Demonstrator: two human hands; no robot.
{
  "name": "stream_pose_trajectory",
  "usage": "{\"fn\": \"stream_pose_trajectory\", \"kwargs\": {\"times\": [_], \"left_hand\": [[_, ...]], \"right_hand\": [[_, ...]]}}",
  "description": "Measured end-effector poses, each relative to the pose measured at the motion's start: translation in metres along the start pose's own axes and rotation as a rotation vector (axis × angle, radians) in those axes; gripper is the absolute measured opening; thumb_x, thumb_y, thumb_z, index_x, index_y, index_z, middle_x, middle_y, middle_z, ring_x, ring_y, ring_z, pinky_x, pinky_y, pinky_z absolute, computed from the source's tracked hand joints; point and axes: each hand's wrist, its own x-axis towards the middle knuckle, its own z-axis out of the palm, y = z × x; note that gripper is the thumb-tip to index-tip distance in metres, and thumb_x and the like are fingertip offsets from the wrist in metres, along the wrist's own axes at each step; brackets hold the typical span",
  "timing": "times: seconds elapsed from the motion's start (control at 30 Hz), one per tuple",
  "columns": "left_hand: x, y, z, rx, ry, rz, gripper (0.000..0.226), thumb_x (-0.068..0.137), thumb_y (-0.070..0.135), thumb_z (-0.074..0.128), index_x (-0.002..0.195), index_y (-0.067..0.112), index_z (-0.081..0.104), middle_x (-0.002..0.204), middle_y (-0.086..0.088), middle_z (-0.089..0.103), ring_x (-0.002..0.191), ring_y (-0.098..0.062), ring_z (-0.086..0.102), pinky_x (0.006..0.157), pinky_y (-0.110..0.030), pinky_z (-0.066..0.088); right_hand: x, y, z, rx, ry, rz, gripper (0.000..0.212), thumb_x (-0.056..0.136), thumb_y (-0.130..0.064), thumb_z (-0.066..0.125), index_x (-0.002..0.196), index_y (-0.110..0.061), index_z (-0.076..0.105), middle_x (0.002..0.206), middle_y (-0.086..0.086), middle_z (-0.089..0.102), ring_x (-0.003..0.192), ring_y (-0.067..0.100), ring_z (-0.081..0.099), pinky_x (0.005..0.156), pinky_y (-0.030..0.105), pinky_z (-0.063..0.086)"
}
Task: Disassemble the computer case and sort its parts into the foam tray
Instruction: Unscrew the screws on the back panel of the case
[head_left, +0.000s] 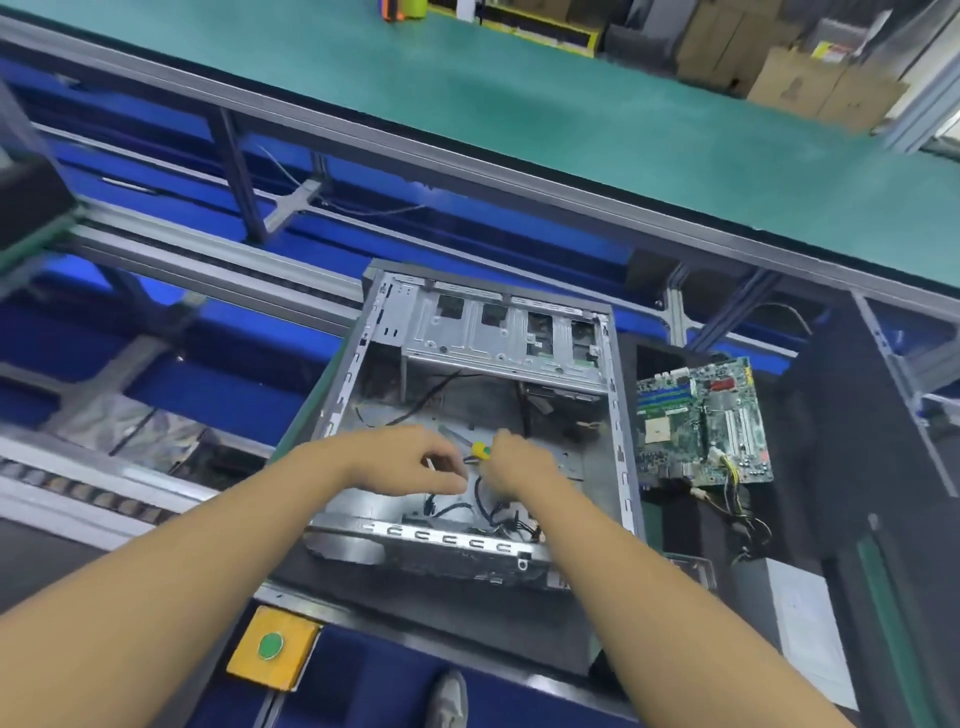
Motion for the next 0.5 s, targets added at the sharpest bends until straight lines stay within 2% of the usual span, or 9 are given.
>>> {"fn": "stream_pose_trajectory", "kwargs": {"times": [0.07, 0.13, 0.2, 0.27, 0.3, 0.37, 0.43, 0.5], "left_hand": [[-0.004, 0.01, 0.003, -0.047, -0.149, -0.001, 0.028, 0.084, 0.06, 0.066, 0.11, 0.047, 0.067, 0.104, 0.032, 0.067, 0.093, 0.013, 0.061, 0.078, -0.004, 0.043], [-0.005, 0.018, 0.009, 0.015, -0.3, -0.015, 0.048, 0.08, 0.062, 0.071, 0.126, 0.053, 0.058, 0.118, 0.034, 0.061, 0.1, 0.015, 0.057, 0.09, -0.011, 0.042], [-0.005, 0.021, 0.02, 0.106, -0.351, 0.005, 0.068, 0.081, 0.051, 0.076, 0.142, 0.049, 0.045, 0.133, 0.03, 0.051, 0.107, 0.015, 0.05, 0.095, -0.012, 0.037], [-0.006, 0.02, 0.034, 0.145, -0.285, 0.053, 0.073, 0.085, 0.032, 0.075, 0.148, 0.043, 0.039, 0.134, 0.026, 0.05, 0.098, 0.026, 0.047, 0.082, 0.002, 0.033], [-0.008, 0.018, 0.041, 0.188, -0.217, 0.083, 0.071, 0.087, 0.028, 0.072, 0.149, 0.042, 0.038, 0.137, 0.023, 0.05, 0.098, 0.027, 0.045, 0.079, 0.004, 0.03], [-0.013, 0.016, 0.051, 0.309, -0.065, 0.15, 0.065, 0.09, 0.031, 0.067, 0.148, 0.041, 0.04, 0.142, 0.016, 0.053, 0.11, 0.007, 0.05, 0.078, -0.005, 0.032], [-0.017, 0.014, 0.058, 0.425, 0.075, 0.197, 0.058, 0.09, 0.039, 0.065, 0.144, 0.042, 0.044, 0.133, 0.012, 0.061, 0.108, -0.01, 0.055, 0.068, -0.014, 0.035], [-0.02, 0.014, 0.064, 0.534, 0.191, 0.238, 0.052, 0.09, 0.046, 0.062, 0.14, 0.043, 0.047, 0.125, 0.01, 0.066, 0.11, -0.017, 0.06, 0.073, -0.025, 0.044]], "right_hand": [[-0.01, 0.001, -0.007, 0.23, 0.044, -0.003, 0.025, 0.1, -0.027, 0.048, 0.115, -0.01, 0.038, 0.116, 0.018, 0.062, 0.1, 0.037, 0.06, 0.074, 0.039, 0.04], [-0.03, 0.0, -0.017, 0.405, 0.111, -0.013, 0.025, 0.099, -0.03, 0.049, 0.108, -0.012, 0.033, 0.1, 0.012, 0.058, 0.086, 0.033, 0.055, 0.068, 0.039, 0.038], [-0.055, -0.002, -0.025, 0.588, 0.237, -0.02, 0.022, 0.099, -0.033, 0.048, 0.109, -0.016, 0.037, 0.092, 0.006, 0.058, 0.079, 0.028, 0.055, 0.064, 0.037, 0.037], [-0.085, -0.007, -0.03, 0.864, 0.345, -0.024, 0.021, 0.101, -0.039, 0.045, 0.109, -0.02, 0.045, 0.083, 0.0, 0.061, 0.068, 0.021, 0.056, 0.061, 0.035, 0.039], [-0.101, -0.009, -0.03, 1.024, 0.372, -0.031, 0.024, 0.102, -0.043, 0.044, 0.106, -0.02, 0.049, 0.074, -0.003, 0.06, 0.06, 0.018, 0.054, 0.058, 0.032, 0.04], [-0.135, -0.012, -0.021, 1.295, 0.369, -0.045, 0.033, 0.102, -0.046, 0.044, 0.105, -0.015, 0.055, 0.062, -0.007, 0.057, 0.049, 0.014, 0.052, 0.049, 0.029, 0.044], [-0.166, -0.016, -0.004, 1.516, 0.315, -0.049, 0.035, 0.101, -0.043, 0.048, 0.112, -0.011, 0.056, 0.064, -0.003, 0.059, 0.046, 0.016, 0.052, 0.045, 0.028, 0.049], [-0.195, -0.023, 0.021, 1.642, 0.278, -0.015, 0.028, 0.103, -0.039, 0.049, 0.112, -0.014, 0.058, 0.07, 0.004, 0.059, 0.045, 0.019, 0.053, 0.044, 0.029, 0.049]]}}
